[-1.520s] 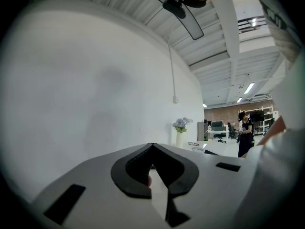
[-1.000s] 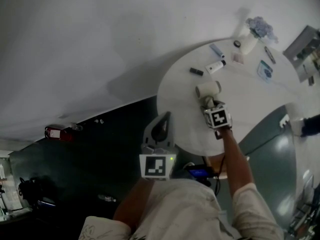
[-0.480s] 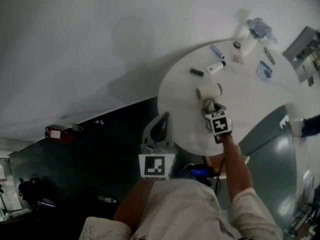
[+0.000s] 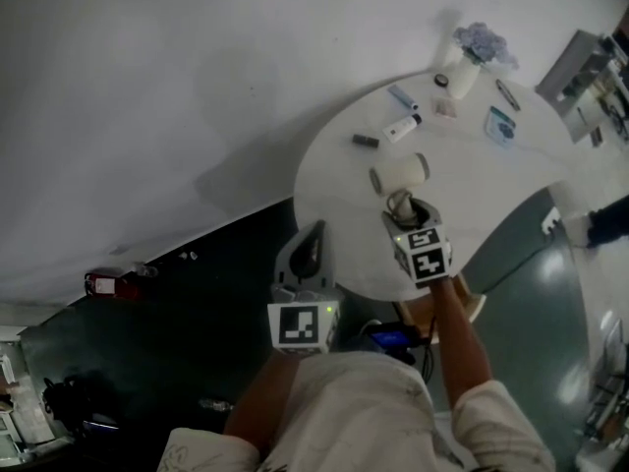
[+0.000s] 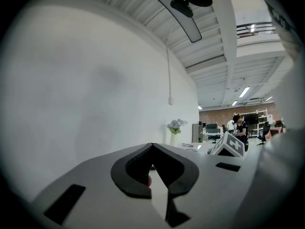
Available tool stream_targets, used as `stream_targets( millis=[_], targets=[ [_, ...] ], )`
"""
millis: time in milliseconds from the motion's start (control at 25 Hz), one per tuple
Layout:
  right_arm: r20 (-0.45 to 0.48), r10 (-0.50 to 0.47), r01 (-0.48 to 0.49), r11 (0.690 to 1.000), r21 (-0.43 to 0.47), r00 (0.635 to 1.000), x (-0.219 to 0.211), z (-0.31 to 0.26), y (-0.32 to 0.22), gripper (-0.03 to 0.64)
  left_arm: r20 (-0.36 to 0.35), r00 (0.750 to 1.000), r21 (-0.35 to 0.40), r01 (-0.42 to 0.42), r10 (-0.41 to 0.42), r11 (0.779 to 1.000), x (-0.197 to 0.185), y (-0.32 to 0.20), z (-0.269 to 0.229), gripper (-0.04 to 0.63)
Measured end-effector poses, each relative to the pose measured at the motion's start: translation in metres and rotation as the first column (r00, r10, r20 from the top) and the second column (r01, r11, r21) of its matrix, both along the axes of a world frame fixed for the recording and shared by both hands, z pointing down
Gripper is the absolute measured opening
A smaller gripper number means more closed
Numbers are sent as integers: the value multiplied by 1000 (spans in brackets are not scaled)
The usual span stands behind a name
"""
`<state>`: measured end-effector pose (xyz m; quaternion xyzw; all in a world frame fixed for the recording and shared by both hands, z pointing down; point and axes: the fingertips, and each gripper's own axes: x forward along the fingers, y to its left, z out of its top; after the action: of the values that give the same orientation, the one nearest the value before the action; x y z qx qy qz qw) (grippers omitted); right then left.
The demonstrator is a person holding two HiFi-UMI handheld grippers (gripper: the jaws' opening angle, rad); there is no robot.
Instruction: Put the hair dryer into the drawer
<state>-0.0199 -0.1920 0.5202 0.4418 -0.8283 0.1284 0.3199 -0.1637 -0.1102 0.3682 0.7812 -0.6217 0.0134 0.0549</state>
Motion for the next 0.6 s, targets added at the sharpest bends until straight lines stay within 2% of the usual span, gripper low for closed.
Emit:
stream_targets(
  millis=[360,600],
  targets=[
    [77,50,-62,984,166,996,15,-73,13,256,-12,998,11,-68,68,998,22,-7,-4,2],
    [160,84,-127,950,285,984,33,-125,32,256,-11,991,44,-132,132,990,43,-15,-15,2]
  ],
)
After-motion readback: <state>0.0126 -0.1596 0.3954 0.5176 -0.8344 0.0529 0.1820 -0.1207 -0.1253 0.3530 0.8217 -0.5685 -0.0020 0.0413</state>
